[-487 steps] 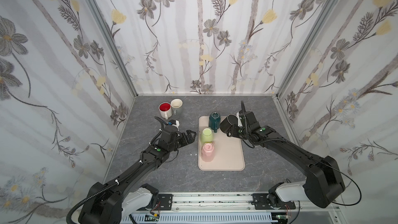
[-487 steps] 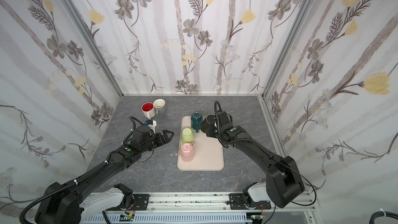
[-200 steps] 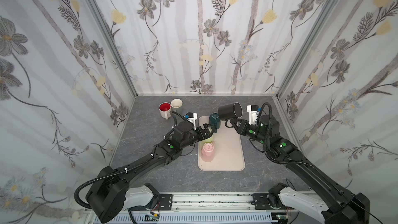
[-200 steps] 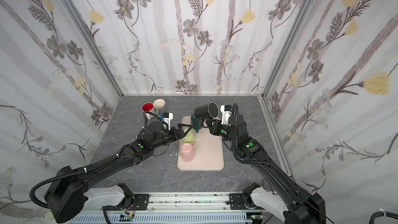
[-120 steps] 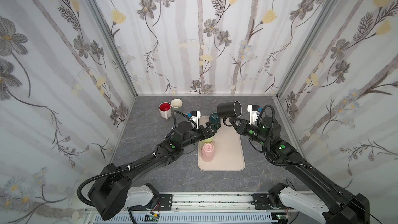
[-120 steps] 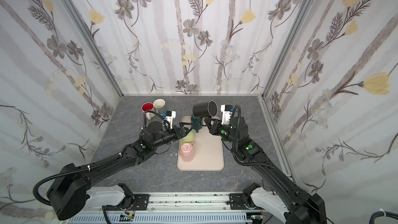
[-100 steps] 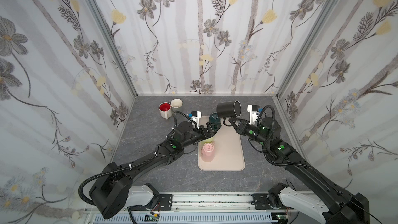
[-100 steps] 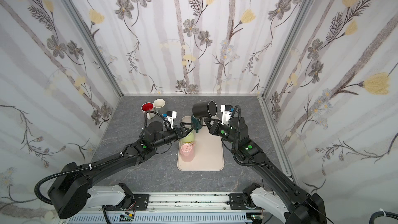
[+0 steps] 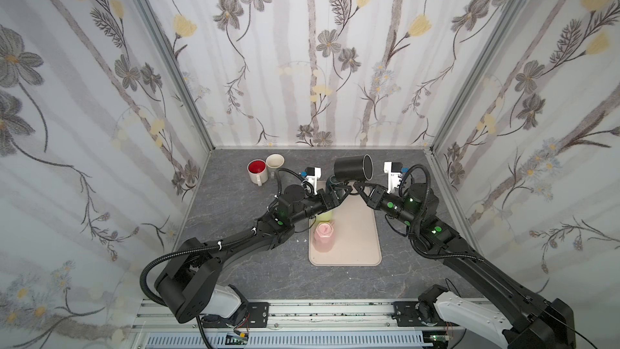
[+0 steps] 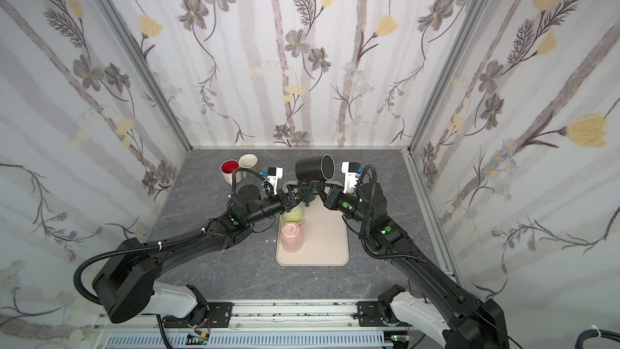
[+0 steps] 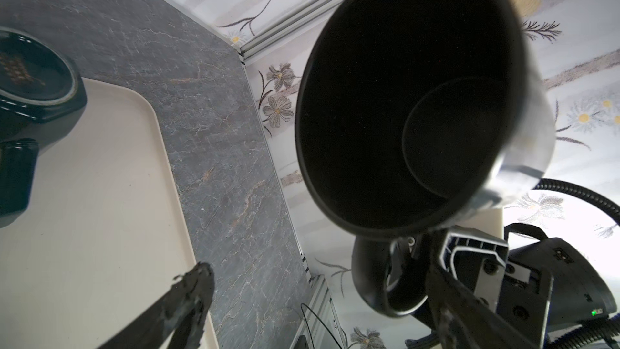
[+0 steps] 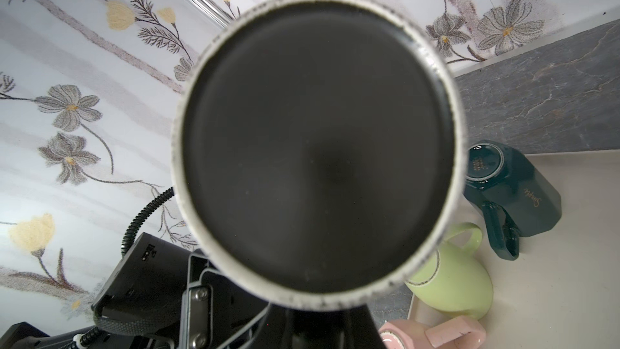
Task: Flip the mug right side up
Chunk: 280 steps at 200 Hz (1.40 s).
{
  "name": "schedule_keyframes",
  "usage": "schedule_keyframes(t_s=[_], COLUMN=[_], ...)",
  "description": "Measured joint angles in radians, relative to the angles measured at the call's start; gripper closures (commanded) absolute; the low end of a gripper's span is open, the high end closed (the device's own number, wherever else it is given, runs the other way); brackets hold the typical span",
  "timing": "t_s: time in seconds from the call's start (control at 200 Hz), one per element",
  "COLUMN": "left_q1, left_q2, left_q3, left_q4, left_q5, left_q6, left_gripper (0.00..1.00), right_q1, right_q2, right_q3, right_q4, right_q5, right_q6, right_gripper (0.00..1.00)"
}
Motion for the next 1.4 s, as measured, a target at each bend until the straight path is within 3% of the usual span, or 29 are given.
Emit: schedule_keyframes(t_s=[0.56,1.084,1.399], left_q1=[-0.001,-0.002,-0.008], left_q2=[0.032,0.031,0.056], left_q3=[0.029,0.034,0.048], left_q4=[0.088,0.09,0.097], left_q5=[0.023,0.01,0.015], left_q6=[-0.045,-0.054,-0.076], left_gripper=[0.32,0.45,0.59], right_q1=[0.009,0.009,0.005], right_q2=[0.01,0.041,0.063], right_q3=[-0.043,-0.066,-0.067], right_q4=[0.037,0.104,0.14], right_q5=[-0.016,-0.015,-0.004], right_q6=[0.024,0.018,0.016], right_gripper=[1.0,1.0,1.0])
